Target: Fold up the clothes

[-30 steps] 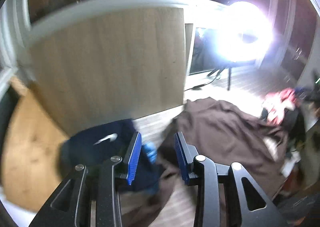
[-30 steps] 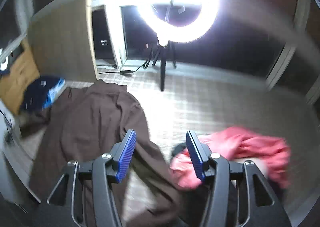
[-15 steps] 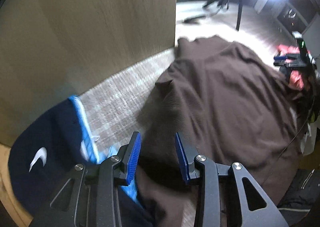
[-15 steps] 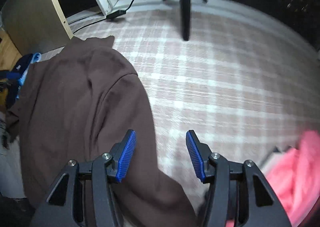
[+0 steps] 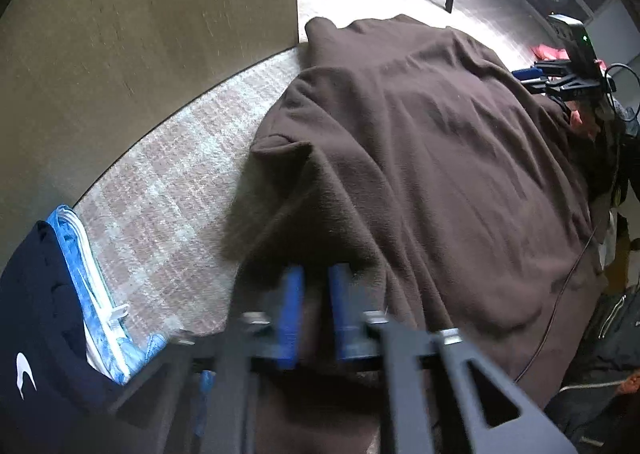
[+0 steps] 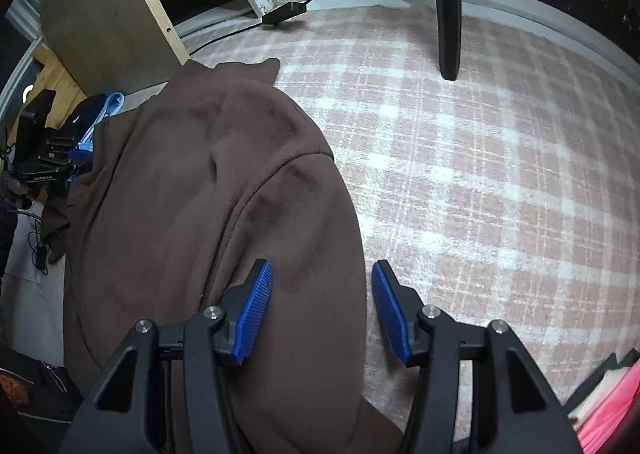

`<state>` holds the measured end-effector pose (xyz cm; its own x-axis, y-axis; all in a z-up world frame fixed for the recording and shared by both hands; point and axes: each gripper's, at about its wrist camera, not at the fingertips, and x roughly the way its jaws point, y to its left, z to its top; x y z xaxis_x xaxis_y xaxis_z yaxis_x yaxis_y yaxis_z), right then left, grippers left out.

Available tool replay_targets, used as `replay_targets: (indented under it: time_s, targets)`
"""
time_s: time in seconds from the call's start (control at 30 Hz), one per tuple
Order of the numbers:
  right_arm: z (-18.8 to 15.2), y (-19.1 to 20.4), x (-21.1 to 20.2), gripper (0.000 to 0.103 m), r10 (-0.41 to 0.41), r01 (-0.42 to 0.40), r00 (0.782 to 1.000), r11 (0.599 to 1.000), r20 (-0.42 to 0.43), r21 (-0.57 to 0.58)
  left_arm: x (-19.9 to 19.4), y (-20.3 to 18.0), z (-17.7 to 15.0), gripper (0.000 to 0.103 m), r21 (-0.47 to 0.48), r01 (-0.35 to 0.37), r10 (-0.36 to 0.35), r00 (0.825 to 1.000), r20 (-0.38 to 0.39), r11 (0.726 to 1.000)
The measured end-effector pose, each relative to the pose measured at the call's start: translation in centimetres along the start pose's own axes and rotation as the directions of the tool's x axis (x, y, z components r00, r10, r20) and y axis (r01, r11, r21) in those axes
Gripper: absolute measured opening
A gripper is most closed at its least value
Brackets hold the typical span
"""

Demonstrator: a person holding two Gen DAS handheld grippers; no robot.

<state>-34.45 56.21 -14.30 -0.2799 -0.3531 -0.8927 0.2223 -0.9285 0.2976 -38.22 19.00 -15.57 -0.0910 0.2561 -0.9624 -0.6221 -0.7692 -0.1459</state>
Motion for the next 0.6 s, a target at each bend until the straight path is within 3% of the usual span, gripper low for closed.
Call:
replay_targets:
  time_s: [0.03, 0.07, 0.17, 0.27, 0.37, 0.4, 0.43, 0.5, 0.6]
  targets:
    - [-0.1, 0.1, 0.1, 0.007, 0.011, -0.011, 1.000, 1.000, -0.006, 0.001, -0.2, 0.0, -0.1, 0.003, -0.008, -0.007, 0.007, 1.000, 0.010, 1.000]
    - [-0.1, 0.4, -0.1, 0.006, 0.005, -0.005, 1.000, 1.000, -0.005, -0.007, -0.5, 0.0, -0.2, 0.000, -0.013, -0.011, 0.011, 1.000, 0.018, 1.000]
    - [-0.3, 1.7, -0.9, 0.005, -0.057, 0.058, 0.998, 0.997, 0.022, -0.058, -1.4, 0.0, -0.6, 0.000, -0.029, -0.024, 0.025, 0.999, 0.044, 0.999]
    - [0.3, 2.8, -3.6, 0.005, -0.170, 0.179, 0.981, 0.978, 0.092, -0.106, -3.0, 0.1, -1.0, 0.000, -0.022, -0.091, 0.092, 0.994, 0.066, 0.996]
    - [1.3, 2.6, -5.5, 0.004, -0.318, 0.339, 0.935, 0.932, 0.158, -0.130, -5.0, 1.5, -1.5, 0.000, -0.052, -0.182, 0.186, 0.979, 0.086, 0.982]
    - [1.4, 2.4, -5.1, 0.004, -0.388, 0.409, 0.908, 0.902, 0.159, -0.134, -4.9, 1.6, -1.7, 0.000, -0.052, -0.174, 0.178, 0.980, 0.084, 0.983]
    - [1.5, 2.1, -4.3, 0.004, -0.422, 0.439, 0.896, 0.888, 0.139, -0.136, -4.9, 1.6, -1.9, 0.000, -0.051, -0.166, 0.170, 0.982, 0.082, 0.985]
    - [1.5, 1.2, -2.2, 0.005, -0.429, 0.434, 0.901, 0.891, 0.066, -0.136, -4.8, 1.8, -2.2, 0.000, -0.050, -0.151, 0.154, 0.985, 0.078, 0.987]
    - [1.7, 0.6, -1.9, 0.009, -0.419, 0.421, 0.907, 0.901, 0.045, -0.104, -4.6, 2.0, -2.7, 0.000, -0.048, -0.127, 0.131, 0.989, 0.072, 0.991]
